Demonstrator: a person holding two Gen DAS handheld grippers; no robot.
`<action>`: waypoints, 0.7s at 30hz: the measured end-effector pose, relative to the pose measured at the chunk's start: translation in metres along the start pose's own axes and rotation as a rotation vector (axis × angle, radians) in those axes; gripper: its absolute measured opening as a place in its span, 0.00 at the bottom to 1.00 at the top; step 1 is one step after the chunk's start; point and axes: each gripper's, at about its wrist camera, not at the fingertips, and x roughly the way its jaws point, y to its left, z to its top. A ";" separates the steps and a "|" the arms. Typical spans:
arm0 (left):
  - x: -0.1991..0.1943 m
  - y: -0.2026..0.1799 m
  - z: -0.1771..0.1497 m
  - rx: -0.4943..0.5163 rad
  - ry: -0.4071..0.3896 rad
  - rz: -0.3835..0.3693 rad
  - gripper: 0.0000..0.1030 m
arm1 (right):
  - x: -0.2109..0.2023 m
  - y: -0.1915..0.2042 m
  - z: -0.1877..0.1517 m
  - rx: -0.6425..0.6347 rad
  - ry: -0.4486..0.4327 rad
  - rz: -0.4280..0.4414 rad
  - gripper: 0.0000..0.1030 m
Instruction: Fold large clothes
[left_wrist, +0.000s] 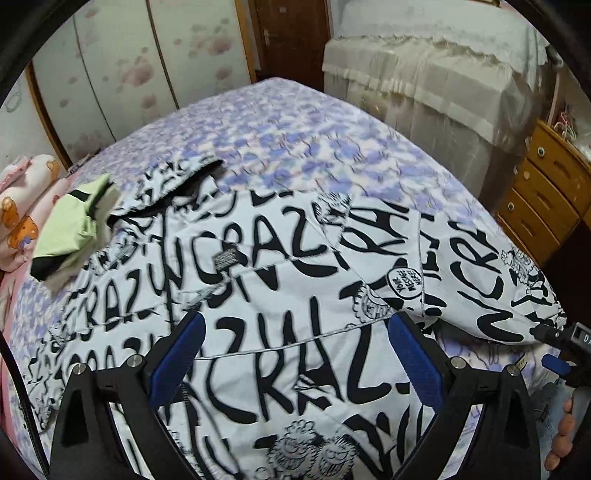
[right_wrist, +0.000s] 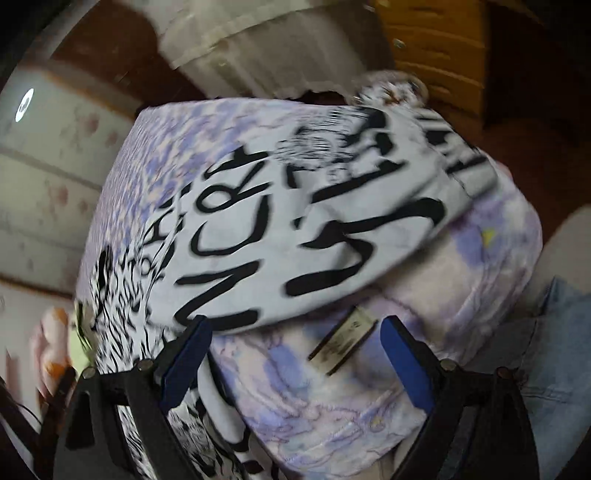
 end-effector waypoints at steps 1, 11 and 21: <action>0.006 -0.003 -0.001 0.005 0.011 -0.003 0.96 | 0.001 -0.005 0.001 0.019 -0.005 0.011 0.90; 0.033 -0.008 -0.012 0.013 0.080 -0.016 0.96 | 0.013 -0.037 0.019 0.168 -0.076 -0.039 0.67; 0.013 0.050 -0.035 -0.068 0.073 0.042 0.96 | -0.056 0.089 0.013 -0.251 -0.431 -0.042 0.05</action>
